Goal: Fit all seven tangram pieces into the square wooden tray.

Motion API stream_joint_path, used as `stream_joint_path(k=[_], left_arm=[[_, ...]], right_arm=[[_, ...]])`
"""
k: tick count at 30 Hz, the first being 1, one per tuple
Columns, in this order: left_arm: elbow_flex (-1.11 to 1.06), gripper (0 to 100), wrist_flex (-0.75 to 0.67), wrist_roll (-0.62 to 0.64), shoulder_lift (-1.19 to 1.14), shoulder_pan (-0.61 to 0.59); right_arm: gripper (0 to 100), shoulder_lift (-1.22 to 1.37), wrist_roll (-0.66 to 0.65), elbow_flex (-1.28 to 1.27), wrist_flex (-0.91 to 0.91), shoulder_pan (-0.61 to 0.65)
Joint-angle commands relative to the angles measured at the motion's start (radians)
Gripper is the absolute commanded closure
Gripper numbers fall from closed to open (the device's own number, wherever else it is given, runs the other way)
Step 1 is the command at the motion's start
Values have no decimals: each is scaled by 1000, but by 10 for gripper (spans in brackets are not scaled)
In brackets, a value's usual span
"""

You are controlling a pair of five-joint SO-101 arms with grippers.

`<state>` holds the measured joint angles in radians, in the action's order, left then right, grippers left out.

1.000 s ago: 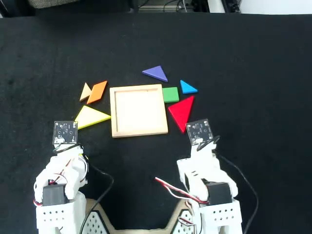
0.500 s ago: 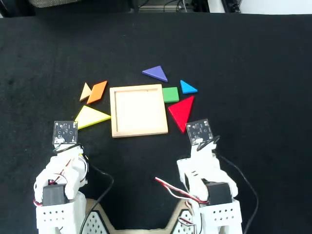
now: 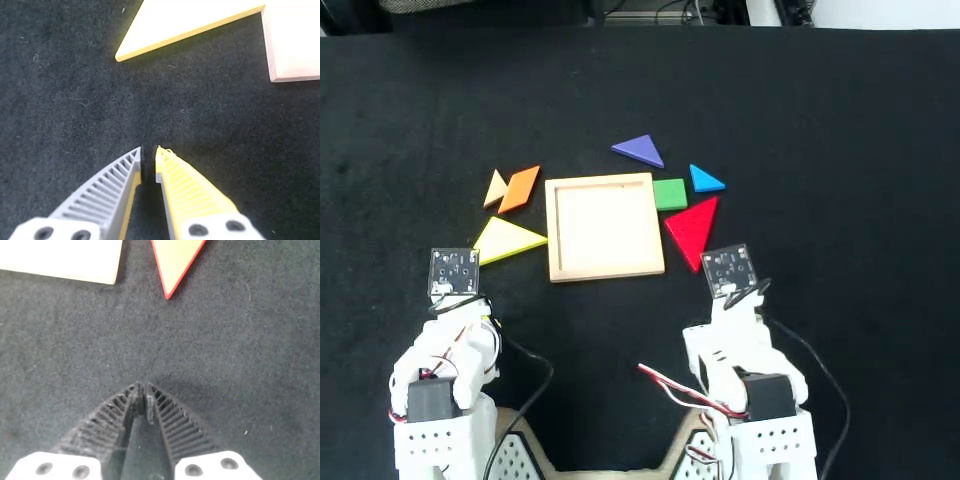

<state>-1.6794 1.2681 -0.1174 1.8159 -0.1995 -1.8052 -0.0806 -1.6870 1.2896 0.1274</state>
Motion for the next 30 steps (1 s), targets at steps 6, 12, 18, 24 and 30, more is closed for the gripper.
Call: stream_joint_path(k=[6,12,18,24,30], left_arm=[[-19,938,6,11,8,4],[-19,938,6,9,8,4],[-19,938,6,11,8,7],[-19,938,6,11,8,5],[-19,938,6,11,8,2]], right_arm=[[986,-70,-2,1,9,-11],[986,-70,-2,1,8,-9],[984,-70,-2,1,6,-9],[986,-68,-2,1,-103,-18],[986,-70,-2,1,-114,-46]])
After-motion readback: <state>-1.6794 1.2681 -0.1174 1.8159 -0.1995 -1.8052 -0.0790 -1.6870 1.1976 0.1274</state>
